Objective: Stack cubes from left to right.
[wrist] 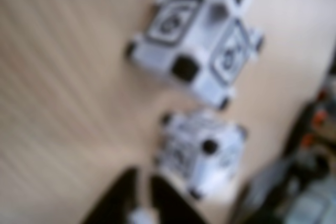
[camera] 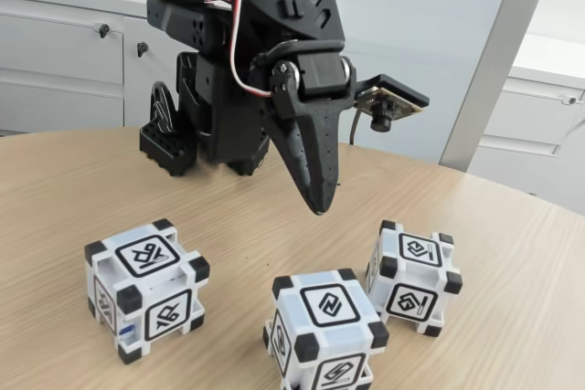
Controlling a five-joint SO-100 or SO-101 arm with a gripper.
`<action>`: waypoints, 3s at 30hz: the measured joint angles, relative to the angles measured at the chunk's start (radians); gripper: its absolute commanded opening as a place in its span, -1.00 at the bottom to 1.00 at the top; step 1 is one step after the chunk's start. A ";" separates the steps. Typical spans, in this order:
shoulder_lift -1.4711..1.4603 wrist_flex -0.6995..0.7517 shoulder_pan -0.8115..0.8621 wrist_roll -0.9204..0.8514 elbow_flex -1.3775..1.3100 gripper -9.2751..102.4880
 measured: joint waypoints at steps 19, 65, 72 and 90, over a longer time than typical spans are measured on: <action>0.000 0.000 0.000 0.000 0.000 -0.84; -0.844 0.000 -0.005 -0.115 -0.650 -0.32; -1.039 0.000 -0.011 -0.213 -0.759 -0.10; -1.173 0.002 -0.149 -0.707 -0.868 -0.02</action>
